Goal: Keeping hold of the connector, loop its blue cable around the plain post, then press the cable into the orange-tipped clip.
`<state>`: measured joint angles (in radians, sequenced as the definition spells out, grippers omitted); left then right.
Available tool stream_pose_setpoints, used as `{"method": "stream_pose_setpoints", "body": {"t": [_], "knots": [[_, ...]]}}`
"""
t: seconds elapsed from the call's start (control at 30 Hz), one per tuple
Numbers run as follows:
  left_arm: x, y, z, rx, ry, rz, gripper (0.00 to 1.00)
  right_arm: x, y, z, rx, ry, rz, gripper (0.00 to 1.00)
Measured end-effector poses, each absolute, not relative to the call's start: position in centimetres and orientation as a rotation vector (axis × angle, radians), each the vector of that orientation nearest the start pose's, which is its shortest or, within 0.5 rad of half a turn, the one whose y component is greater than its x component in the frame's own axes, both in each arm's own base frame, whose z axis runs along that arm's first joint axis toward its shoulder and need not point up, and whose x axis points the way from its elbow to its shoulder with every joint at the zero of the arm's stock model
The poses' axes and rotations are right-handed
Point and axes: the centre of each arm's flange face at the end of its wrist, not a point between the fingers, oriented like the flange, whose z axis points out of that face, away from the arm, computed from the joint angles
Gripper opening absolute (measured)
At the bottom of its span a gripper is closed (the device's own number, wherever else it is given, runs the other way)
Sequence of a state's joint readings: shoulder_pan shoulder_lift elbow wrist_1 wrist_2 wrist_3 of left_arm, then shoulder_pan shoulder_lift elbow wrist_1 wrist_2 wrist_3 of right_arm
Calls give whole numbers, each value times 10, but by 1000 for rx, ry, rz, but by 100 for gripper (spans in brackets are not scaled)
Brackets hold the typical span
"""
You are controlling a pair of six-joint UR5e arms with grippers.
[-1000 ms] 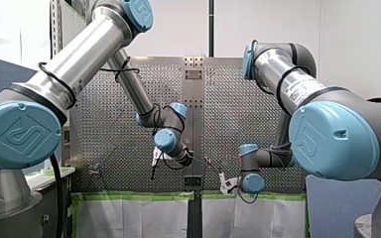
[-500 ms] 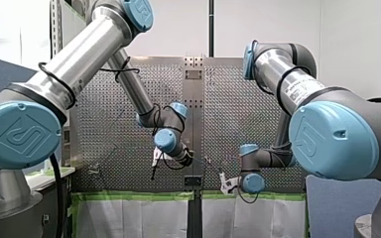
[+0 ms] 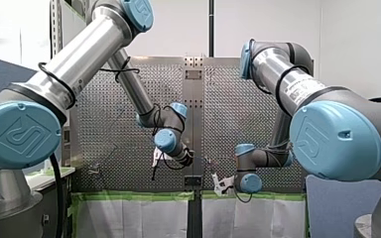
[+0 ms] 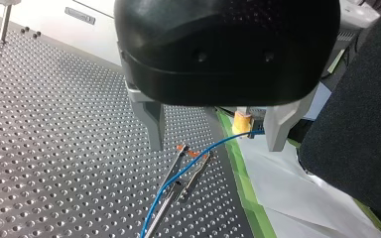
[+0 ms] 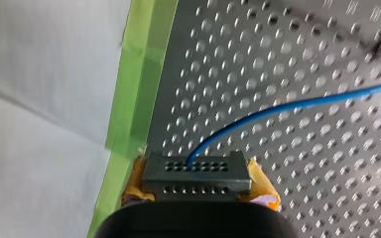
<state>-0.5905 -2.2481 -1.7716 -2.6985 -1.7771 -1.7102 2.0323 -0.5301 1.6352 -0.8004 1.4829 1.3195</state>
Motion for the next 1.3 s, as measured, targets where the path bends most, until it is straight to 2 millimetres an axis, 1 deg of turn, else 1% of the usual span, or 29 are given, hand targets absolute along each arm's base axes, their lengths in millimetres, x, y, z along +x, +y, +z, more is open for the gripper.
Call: {"method": "stream_pose_setpoints", "body": {"t": [0.17,0.3,0.5,0.63,0.9,1.07,1.23,1.3], "knots": [[407,-408,61,313,1968,-268,98,404,-477,-97,1950,-782,1289,0],[410,-411,62,312,1946,-293,98,404,-478,-97,1944,-802,1301,0],[414,-414,63,301,1916,-315,98,392,-488,-97,1895,-895,1284,0],[416,-417,62,301,1913,-322,98,383,-493,-97,1869,-921,1243,0],[425,-428,42,297,1929,-305,98,372,-498,-99,1856,-930,1170,0],[432,-440,48,291,1915,-323,98,366,-501,-99,1859,-923,1148,0],[432,-446,50,290,1908,-341,98,362,-505,-99,1865,-911,1127,0],[432,-447,47,291,1910,-343,98,360,-506,-99,1870,-910,1119,0]]}}
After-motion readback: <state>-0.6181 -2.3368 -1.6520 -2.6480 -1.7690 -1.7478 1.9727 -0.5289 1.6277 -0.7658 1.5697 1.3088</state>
